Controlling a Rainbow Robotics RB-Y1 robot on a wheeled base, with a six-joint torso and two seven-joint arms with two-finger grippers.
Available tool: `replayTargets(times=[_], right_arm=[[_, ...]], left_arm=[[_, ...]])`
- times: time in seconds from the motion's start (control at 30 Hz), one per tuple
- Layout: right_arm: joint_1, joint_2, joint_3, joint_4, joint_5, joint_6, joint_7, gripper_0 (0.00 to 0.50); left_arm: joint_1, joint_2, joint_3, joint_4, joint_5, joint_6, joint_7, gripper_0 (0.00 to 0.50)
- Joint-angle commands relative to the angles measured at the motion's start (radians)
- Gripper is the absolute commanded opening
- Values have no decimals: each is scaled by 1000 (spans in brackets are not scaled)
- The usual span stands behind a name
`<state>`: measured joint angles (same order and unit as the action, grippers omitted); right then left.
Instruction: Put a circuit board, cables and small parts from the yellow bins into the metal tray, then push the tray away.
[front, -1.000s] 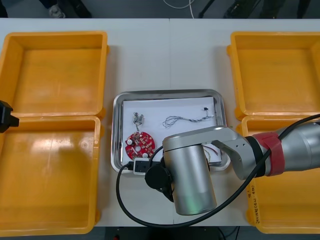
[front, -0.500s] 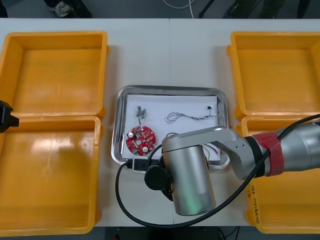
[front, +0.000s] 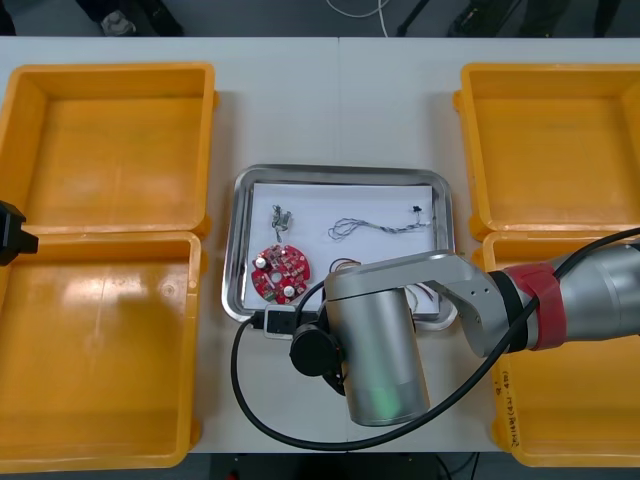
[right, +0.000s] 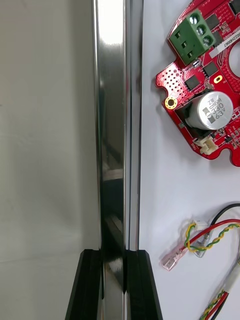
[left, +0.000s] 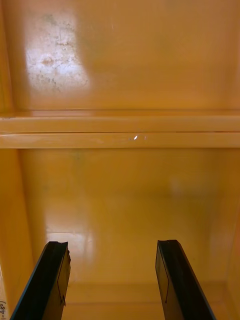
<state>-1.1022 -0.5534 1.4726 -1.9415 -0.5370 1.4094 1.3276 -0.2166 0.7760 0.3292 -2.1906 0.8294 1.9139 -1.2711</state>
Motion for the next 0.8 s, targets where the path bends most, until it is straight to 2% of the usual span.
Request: replayTargets(times=[0.03, 0.43, 0.53, 0.8], right_arm=[[-10, 10, -23, 27, 20, -23, 42, 0], [-13, 10, -95, 87, 29, -47, 87, 0], [-13, 9, -104, 108, 51, -55, 108, 0], [-13, 7, -153, 177, 72, -79, 228, 0]], left_arm=[[13, 43, 30, -29, -10, 6, -85, 500], [13, 43, 30, -29, -10, 6, -85, 500], [13, 43, 30, -29, -10, 6, -85, 500], [13, 43, 30, -29, -10, 6, -85, 500]])
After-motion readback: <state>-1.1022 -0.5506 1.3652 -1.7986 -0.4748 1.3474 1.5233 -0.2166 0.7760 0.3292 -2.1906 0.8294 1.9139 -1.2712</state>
